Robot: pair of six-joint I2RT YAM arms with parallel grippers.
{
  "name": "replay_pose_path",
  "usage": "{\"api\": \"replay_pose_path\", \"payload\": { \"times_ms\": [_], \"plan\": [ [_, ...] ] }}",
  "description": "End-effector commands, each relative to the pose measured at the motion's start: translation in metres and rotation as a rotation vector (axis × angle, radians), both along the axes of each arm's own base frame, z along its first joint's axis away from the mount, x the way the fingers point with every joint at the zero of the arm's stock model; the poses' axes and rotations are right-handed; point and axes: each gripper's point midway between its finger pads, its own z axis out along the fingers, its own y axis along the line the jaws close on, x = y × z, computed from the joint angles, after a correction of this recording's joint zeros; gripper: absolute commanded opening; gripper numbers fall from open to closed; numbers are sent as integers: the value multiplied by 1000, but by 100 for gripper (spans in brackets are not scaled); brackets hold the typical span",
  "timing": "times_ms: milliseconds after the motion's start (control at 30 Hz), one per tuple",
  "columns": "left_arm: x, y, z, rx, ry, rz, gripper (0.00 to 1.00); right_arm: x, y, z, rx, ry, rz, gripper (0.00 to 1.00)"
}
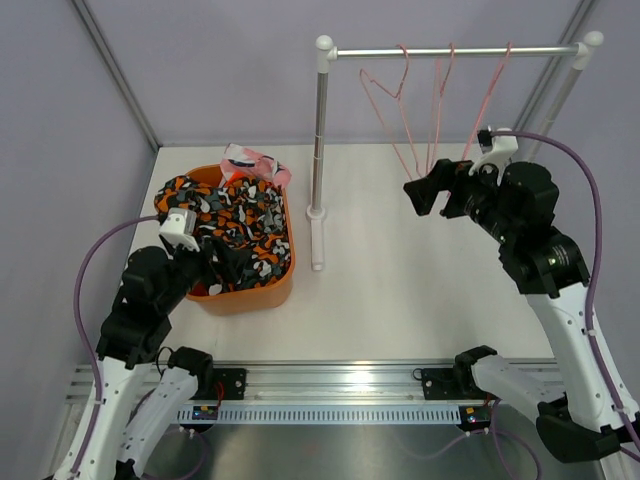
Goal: Remove the shorts from the hanger
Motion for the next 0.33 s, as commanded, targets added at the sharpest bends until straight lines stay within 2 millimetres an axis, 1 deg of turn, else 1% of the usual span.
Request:
{"api": "replay_pose_path", "payload": {
  "times_ms": [0,33,67,100,133,200,233,267,300],
  "plan": [
    [-1,7,-10,33,-9,28,99,-18,-1,-13,49,-15,14,99],
    [-2,8,-13,34,-8,29,99,-23,-3,-17,54,-13,15,99],
    [-2,9,-14,33,-10,32,99,-27,-3,-31,49,9,20,99],
    [-3,9,-20,34,-2,34,99,-36,-6,-29,58,-8,23,100],
    [-5,9,-18,28,-13,33,99,-39,-6,-40,54,9,21,100],
    [-7,9,-16,24,-22,28,99,-48,-13,-40,62,-19,2,99],
    [-8,9,-15,21,-30,25,99,-48,-15,-47,59,-9,-6,99],
    [-8,8,-14,18,-34,21,99,-51,-16,-47,59,-17,-11,99],
    [-10,5,-15,13,-35,3,99,-55,-20,-42,66,-45,-20,99]
  ]
}}
